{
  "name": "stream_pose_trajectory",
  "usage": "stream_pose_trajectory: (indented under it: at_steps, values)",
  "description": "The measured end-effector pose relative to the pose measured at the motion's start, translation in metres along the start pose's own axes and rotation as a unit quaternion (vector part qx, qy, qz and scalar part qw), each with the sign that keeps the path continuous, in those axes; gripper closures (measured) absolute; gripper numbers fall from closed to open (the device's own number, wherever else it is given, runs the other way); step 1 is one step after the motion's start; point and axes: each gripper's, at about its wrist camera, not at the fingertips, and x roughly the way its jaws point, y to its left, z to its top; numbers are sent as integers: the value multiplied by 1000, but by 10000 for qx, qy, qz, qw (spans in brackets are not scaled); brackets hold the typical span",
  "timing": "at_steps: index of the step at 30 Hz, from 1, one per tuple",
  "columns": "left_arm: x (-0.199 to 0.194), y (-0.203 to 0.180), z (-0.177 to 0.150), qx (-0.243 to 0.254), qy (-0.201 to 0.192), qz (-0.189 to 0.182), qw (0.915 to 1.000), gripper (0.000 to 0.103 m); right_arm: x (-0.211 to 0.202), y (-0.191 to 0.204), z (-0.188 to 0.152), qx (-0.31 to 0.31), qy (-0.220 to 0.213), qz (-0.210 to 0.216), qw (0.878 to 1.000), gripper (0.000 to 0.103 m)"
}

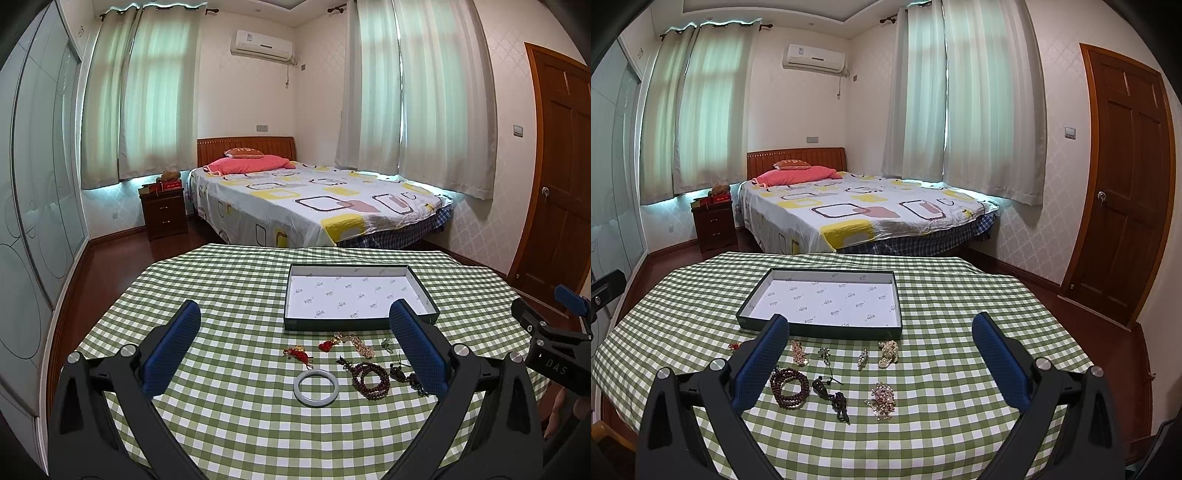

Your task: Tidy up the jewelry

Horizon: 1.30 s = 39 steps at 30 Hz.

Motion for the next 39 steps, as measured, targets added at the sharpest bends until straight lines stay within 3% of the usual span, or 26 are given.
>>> stream_pose_trajectory:
  at_steps: [39]
  values:
    - [2,3,-2,-51,30,23,10000,3,-1,1,0,6,-16,23,10000,6]
